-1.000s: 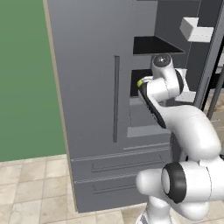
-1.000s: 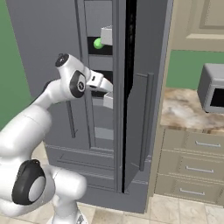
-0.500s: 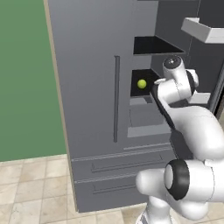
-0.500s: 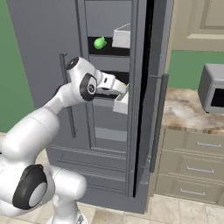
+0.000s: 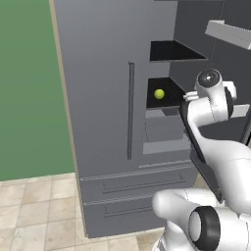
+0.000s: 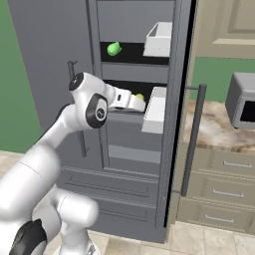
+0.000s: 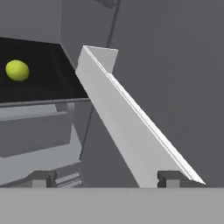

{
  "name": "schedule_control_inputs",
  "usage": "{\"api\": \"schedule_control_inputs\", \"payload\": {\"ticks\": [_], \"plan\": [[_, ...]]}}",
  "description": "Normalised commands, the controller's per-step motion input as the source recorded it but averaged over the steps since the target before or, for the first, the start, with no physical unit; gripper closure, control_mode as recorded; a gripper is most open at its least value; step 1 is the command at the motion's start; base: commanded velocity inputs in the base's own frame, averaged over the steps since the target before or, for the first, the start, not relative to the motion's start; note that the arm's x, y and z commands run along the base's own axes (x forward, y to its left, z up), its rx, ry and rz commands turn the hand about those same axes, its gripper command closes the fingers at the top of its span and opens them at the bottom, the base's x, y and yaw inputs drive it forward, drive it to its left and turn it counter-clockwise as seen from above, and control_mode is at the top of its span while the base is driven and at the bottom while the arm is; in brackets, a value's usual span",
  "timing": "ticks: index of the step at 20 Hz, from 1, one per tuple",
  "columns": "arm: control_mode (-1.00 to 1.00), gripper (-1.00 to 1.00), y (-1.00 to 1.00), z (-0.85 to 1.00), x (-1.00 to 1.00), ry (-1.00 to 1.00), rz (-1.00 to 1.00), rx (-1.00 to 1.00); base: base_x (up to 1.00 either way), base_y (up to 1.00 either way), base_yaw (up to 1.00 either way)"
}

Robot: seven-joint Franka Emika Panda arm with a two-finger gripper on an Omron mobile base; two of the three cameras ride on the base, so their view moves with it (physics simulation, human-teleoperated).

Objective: Open the fridge, remove the pear, corn, and steak, and place them on any counter.

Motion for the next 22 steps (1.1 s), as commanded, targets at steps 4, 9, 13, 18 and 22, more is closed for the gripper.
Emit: {"api": "schedule_control_inputs", "payload": {"ticks": [4, 9, 13, 18, 22], "plan": [[-1.0, -1.0, 1.0, 0.74, -0.01, 0.03, 0.07, 0.05, 0.0, 0.0, 0.0], [-1.0, -1.0, 1.0, 0.3, -0.32, 0.12, 0.09, 0.18, 0.0, 0.0, 0.0], [-1.0, -1.0, 1.0, -0.02, -0.5, 0.09, 0.13, 0.24, 0.0, 0.0, 0.0], [-1.0, -1.0, 0.88, -0.17, 0.02, 0.0, 0.12, 0.09, 0.0, 0.0, 0.0], [-1.0, -1.0, 0.47, -0.26, 0.21, 0.0, 0.11, 0.02, 0.0, 0.0, 0.0]]}}
